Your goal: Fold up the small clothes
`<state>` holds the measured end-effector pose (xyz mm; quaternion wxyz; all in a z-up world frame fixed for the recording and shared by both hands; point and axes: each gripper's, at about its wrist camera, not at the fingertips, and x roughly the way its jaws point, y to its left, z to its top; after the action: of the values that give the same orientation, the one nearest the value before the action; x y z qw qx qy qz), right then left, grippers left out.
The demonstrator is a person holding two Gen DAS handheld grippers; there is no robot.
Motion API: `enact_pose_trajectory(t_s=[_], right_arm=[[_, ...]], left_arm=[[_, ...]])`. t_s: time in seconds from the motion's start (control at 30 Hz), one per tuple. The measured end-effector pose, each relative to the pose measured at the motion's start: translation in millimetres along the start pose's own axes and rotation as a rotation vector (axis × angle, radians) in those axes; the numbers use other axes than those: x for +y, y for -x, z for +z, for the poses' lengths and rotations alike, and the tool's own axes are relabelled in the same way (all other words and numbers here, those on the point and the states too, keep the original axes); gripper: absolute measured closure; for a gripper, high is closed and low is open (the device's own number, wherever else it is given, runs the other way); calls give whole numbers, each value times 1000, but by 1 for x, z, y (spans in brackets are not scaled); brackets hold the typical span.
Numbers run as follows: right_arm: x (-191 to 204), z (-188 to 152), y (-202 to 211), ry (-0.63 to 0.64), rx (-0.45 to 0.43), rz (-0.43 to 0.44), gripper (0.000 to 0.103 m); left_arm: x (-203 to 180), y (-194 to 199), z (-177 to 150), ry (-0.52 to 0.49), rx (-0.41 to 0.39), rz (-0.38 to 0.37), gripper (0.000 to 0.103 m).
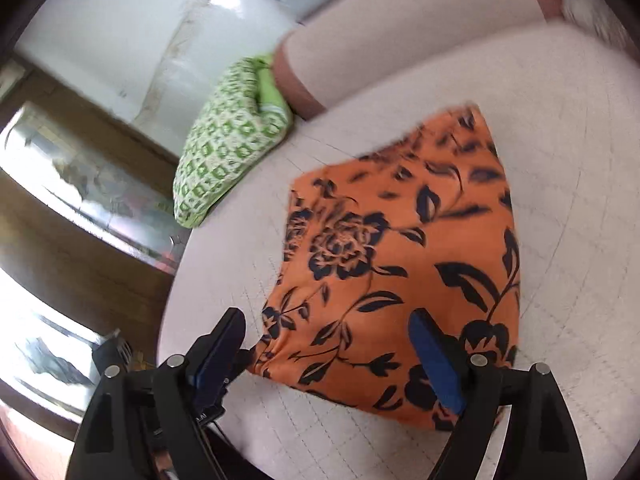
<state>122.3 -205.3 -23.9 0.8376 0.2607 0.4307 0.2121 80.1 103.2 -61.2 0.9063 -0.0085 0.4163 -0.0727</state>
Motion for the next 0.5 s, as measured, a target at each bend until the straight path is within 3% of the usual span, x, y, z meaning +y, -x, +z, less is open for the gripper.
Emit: enact_pose_trajectory(t_s=[0.07,0.17,0.3,0.43,0.5], right_arm=[[-2,-6,-2,-3,15,-16,17],[-35,-13,-34,-90,115,-88,16],[-19,-15,-11,-71,40,-38,16],[12,-33,27,77,-47,-118,16],[12,-45,43,83,-70,-142,16]], left_arm=[[-1,9,-2,3,-7,2,23],[-5,21,-6,-1,-18,2,23],[-8,30,-12,-13,-25,13,23],[-11,34,-18,1,-14,12,23],[-15,36,-21,1,-12,13,23]])
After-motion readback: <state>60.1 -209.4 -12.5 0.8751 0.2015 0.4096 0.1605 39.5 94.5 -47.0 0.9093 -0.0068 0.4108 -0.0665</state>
